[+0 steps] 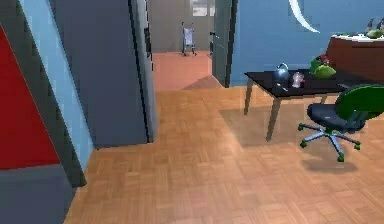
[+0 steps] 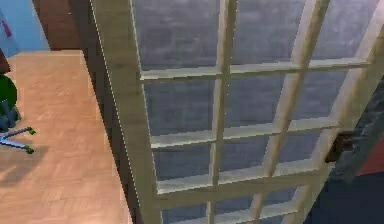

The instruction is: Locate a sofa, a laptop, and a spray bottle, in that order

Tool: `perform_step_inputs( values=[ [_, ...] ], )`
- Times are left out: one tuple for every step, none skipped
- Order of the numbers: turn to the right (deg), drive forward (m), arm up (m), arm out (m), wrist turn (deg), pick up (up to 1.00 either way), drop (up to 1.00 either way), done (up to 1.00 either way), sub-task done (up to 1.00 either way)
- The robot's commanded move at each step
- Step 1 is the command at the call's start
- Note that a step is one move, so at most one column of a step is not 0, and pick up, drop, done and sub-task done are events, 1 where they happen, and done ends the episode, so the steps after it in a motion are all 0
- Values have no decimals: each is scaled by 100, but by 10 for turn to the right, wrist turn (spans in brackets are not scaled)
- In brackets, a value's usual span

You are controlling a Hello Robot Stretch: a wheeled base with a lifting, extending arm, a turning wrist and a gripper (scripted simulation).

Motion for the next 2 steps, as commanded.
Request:
perform_step_inputs(
  values=[
    [0,100,0,0,0,0,0,0,0],
    [0,100,0,0,0,0,0,0,0]
  ],
)
